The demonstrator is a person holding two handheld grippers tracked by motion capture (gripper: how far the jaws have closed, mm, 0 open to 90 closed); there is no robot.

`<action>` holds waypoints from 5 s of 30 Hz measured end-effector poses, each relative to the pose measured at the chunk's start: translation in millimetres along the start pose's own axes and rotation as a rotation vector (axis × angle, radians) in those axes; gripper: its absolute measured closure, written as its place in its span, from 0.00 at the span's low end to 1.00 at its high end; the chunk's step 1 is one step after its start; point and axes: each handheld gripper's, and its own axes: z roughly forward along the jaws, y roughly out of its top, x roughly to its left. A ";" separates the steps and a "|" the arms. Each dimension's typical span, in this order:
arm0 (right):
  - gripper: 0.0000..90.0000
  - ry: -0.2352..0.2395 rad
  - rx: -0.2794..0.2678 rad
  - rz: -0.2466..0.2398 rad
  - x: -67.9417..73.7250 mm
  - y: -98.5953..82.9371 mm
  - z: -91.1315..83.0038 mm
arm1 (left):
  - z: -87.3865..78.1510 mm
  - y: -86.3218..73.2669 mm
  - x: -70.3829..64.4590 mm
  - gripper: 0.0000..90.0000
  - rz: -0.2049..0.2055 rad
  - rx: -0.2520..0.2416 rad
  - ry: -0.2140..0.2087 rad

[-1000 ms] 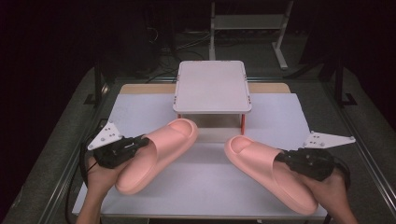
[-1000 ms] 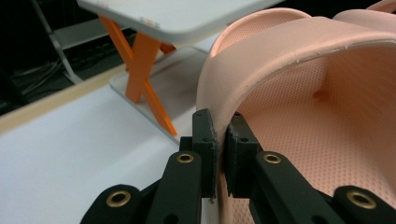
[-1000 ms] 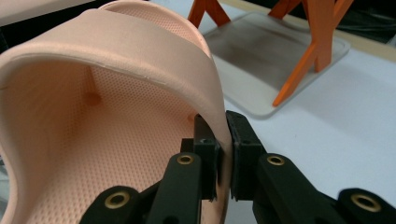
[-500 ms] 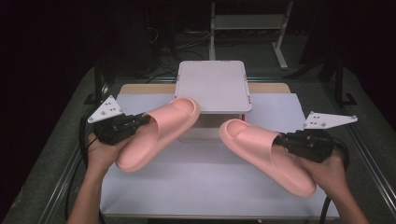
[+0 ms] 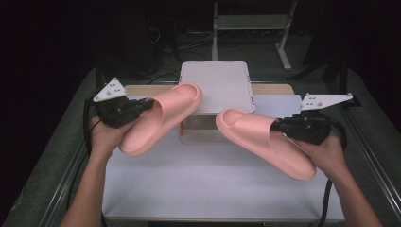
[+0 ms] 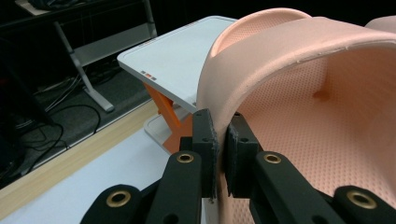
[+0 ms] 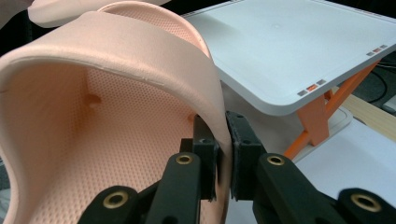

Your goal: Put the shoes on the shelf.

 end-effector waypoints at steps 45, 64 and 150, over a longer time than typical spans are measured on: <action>0.92 -0.003 0.060 -0.008 -57.6 60.7 42.5 | 69.3 48.2 51.1 0.93 -0.057 0.073 0.048; 0.92 -0.042 0.078 0.020 -88.6 82.7 58.7 | 85.9 67.3 64.9 0.93 -0.080 0.095 0.073; 0.88 -0.318 0.134 0.196 -139.5 110.2 101.2 | 143.7 87.1 59.2 0.88 -0.124 0.166 0.076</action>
